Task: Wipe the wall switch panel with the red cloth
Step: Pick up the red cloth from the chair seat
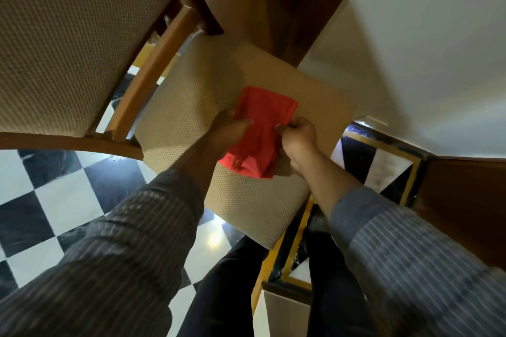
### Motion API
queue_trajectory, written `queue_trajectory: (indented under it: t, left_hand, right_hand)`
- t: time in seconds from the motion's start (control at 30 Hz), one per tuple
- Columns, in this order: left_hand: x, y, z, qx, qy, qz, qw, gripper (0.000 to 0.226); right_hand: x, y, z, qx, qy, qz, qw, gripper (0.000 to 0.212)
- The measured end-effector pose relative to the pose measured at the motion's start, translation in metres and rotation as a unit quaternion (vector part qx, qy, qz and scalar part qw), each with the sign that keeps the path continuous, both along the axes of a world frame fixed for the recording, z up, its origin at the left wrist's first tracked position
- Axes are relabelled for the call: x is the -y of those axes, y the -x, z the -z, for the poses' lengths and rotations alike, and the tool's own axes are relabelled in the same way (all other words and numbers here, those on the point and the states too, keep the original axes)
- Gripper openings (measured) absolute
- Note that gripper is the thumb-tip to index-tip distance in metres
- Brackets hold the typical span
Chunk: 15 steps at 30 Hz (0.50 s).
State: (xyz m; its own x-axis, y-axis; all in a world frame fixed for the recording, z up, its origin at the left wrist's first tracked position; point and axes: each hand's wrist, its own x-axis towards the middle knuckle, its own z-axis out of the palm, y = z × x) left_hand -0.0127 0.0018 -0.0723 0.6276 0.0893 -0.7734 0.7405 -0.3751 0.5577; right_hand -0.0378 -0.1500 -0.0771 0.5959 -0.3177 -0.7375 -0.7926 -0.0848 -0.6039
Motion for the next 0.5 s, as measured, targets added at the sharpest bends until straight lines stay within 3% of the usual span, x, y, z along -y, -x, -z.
queue_trajectory:
  t: [0.27,0.5]
  left_hand:
    - [0.055,-0.007,-0.119,0.052,0.104,-0.036,0.993,0.029]
    - [0.135,-0.027,-0.256,0.203,0.14,0.032,0.969,0.007]
  right_hand:
    - [0.065,-0.004,-0.127,0.116,-0.02,0.038,0.992,0.018]
    - [0.151,-0.006,-0.267,0.253,-0.031,0.082,0.963,0.015]
